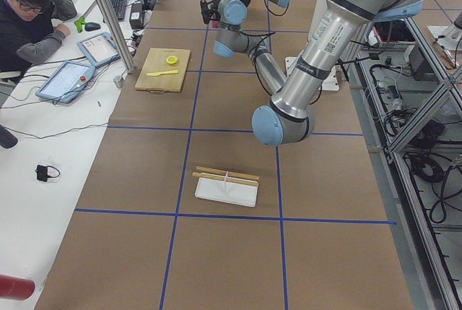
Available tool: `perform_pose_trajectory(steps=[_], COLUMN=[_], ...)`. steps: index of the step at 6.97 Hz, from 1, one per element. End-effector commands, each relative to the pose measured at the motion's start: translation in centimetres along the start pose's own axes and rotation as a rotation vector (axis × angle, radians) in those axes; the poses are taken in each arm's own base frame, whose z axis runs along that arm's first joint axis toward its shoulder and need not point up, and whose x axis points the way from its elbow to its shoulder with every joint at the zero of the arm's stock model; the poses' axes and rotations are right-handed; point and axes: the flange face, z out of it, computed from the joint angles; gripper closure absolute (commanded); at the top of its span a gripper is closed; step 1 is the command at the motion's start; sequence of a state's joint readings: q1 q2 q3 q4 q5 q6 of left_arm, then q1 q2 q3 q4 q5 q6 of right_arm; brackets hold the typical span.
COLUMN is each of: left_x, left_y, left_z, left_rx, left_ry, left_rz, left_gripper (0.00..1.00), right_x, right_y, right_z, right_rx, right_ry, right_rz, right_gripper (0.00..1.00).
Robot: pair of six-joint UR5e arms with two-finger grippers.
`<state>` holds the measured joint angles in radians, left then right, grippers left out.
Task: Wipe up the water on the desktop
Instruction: 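Open the left gripper and withdraw it while the right gripper holds the towel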
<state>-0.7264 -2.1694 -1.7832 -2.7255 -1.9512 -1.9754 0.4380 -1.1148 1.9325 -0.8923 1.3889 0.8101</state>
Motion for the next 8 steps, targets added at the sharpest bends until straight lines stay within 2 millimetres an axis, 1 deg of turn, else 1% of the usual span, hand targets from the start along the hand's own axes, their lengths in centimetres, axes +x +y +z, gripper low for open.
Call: perform_pose_trajectory(steps=[1, 5, 6, 7, 8], left_x=[-0.2, -0.3, -0.6, -0.7, -0.6], left_y=[0.0, -0.1, -0.2, -0.6, -1.7], left_z=[-0.5, -0.6, -0.7, -0.7, -1.4], left_rx=[0.0, -0.001, 0.003, 0.012, 0.038], left_ry=[0.001, -0.002, -0.006, -0.013, -0.021], left_rz=[0.005, 0.009, 0.013, 0.038, 0.049], left_gripper=[1.0, 1.0, 0.82, 0.01, 0.02], right_x=[0.4, 0.9, 1.6, 1.6, 1.6], right_y=[0.1, 0.1, 0.6, 0.5, 0.5], right_z=[-0.1, -0.2, -0.3, -0.4, -0.6], right_rx=[0.002, 0.003, 0.004, 0.006, 0.008], right_ry=[0.004, 0.012, 0.033, 0.031, 0.029], right_rz=[0.001, 0.007, 0.001, 0.0, 0.002], right_gripper=[1.0, 1.0, 1.0, 1.0, 1.0])
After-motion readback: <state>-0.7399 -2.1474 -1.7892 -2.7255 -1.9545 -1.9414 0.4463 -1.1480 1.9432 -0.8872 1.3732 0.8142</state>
